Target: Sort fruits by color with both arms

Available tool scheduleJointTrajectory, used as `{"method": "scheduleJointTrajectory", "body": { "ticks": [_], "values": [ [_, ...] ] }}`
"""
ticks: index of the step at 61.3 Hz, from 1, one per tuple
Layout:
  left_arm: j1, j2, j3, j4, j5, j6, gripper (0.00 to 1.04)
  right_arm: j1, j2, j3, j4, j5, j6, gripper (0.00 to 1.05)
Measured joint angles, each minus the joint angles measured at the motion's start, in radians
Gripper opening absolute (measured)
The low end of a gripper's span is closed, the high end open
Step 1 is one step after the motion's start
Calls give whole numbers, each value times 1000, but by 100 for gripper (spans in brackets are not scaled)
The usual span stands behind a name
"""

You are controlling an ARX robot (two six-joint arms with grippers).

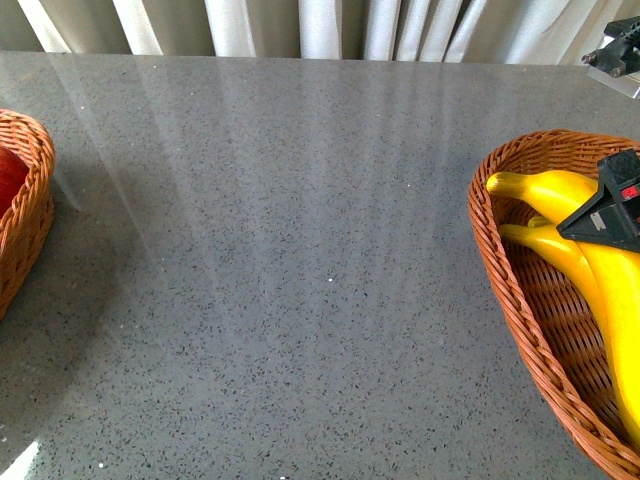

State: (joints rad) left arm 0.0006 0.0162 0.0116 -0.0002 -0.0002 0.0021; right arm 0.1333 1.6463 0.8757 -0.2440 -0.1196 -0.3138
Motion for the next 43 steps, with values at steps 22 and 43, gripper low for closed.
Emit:
{"method": "scheduleJointTrajectory", "body": {
  "ticks": [22,43],
  "values": [
    [0,0,0,0,0,0,96,-21,-25,-22,15,-8,11,97],
    [0,0,0,0,0,0,96,-66,-366,-169,209,-11,76,96]
  ]
}}
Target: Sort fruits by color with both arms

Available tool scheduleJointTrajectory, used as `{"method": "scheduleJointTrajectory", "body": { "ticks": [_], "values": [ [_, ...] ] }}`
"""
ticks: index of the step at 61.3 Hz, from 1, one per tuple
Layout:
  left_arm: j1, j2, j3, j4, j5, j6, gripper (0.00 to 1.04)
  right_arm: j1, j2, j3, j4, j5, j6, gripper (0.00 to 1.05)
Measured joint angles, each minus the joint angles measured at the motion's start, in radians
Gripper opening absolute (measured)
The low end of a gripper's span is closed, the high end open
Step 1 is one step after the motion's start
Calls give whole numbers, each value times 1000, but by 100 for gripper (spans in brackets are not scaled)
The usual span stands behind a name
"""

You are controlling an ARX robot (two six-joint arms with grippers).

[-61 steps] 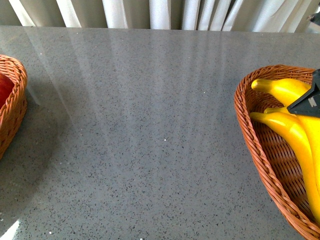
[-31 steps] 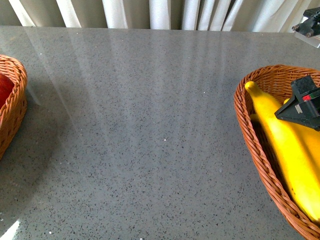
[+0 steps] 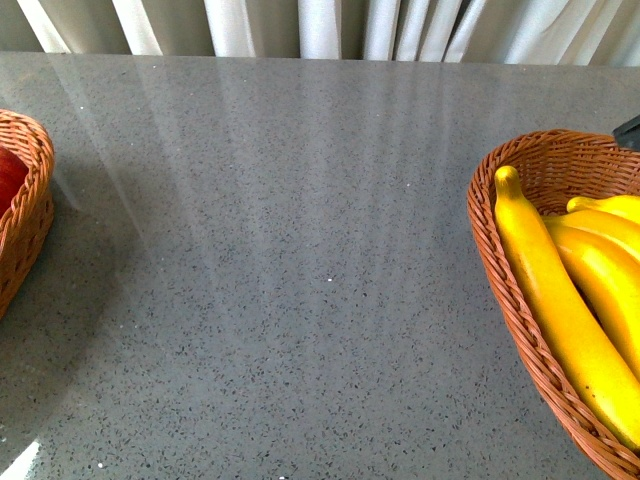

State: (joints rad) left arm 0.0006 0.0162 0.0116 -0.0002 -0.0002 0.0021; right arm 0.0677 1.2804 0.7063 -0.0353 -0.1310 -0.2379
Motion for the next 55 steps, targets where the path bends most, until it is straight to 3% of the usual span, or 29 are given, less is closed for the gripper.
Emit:
{"method": "scheduleJointTrajectory", "body": {
  "ticks": [6,11,14,17,37,55],
  "values": [
    [0,0,0,0,0,0,96,7,-24,-40,79,41,42,93],
    [0,0,0,0,0,0,96,16,-24,-190,478,186,133,80],
    [0,0,0,0,0,0,96,13,-40,-309,733,201,179,68],
    [0,0,0,0,0,0,96,7,-79,-367,850,201,201,57],
    [0,0,0,0,0,0,96,-64,-270,-531,857,134,226,3],
    [0,0,0,0,0,0,96,-66,-440,-615,771,130,228,2]
  ]
}}
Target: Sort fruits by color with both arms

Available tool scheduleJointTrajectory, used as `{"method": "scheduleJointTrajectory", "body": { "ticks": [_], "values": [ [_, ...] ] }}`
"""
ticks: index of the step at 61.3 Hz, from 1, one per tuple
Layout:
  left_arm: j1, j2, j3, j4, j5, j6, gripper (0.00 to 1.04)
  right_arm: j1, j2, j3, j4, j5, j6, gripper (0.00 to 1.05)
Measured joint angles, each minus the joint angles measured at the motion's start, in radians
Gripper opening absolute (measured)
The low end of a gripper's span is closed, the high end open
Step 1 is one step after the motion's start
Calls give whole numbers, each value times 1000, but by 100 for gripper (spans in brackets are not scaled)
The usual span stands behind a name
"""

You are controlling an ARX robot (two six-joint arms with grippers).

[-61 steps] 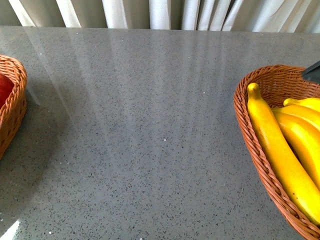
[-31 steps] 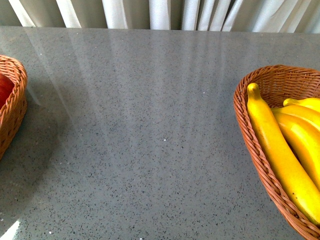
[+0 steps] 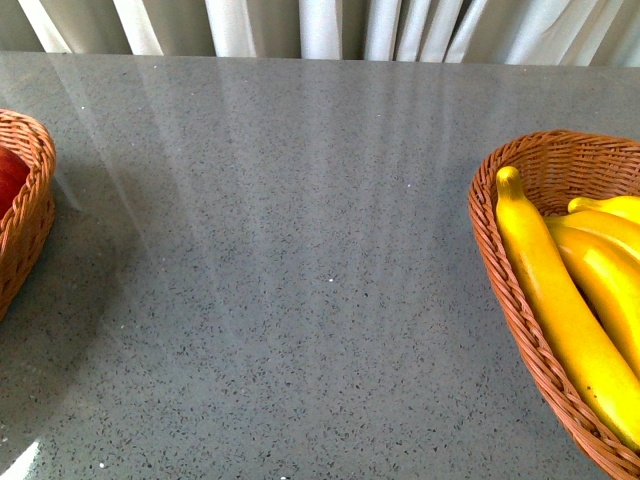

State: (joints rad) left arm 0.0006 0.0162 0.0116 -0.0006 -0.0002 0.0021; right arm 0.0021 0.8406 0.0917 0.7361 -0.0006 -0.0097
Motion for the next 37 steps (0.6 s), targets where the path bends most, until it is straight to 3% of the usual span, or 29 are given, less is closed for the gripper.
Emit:
{"method": "scheduleJointTrajectory", "body": {
  "ticks": [16,37],
  "values": [
    [0,0,0,0,0,0,96,0,-114,-73,-36,0,0,2],
    [0,0,0,0,0,0,96,-1,-331,-74,-235,0,1,2]
  ]
}}
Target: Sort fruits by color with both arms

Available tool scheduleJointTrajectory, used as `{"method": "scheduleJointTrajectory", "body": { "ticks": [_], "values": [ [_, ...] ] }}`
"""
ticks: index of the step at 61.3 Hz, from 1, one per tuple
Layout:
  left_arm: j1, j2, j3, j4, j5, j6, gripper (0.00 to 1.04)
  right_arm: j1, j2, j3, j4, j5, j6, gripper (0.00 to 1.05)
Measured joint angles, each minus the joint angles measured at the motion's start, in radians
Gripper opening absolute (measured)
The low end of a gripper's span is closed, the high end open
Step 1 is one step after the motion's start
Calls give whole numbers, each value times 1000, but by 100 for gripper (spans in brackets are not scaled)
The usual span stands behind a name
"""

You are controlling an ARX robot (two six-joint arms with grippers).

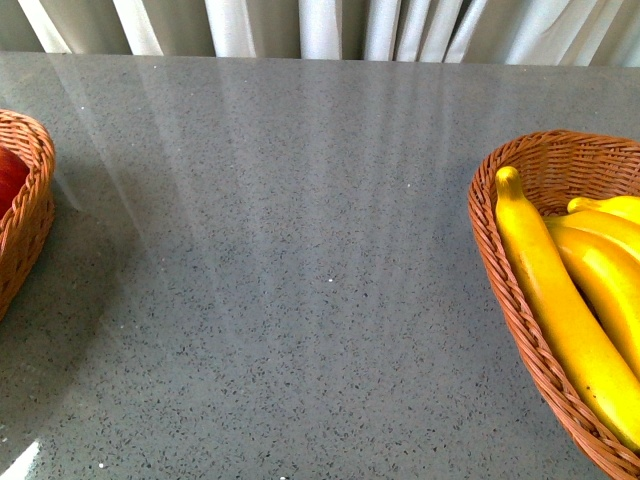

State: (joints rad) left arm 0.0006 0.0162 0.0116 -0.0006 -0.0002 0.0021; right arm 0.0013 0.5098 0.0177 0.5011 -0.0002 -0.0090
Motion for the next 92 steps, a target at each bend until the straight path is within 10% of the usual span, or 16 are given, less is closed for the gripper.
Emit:
{"method": "scheduleJointTrajectory", "body": {
  "ticks": [84,92],
  "values": [
    [0,0,0,0,0,0,96,0,-504,0,-499,0,2,2],
    [0,0,0,0,0,0,96,0,-504,0,-499,0,2,28]
  ]
}}
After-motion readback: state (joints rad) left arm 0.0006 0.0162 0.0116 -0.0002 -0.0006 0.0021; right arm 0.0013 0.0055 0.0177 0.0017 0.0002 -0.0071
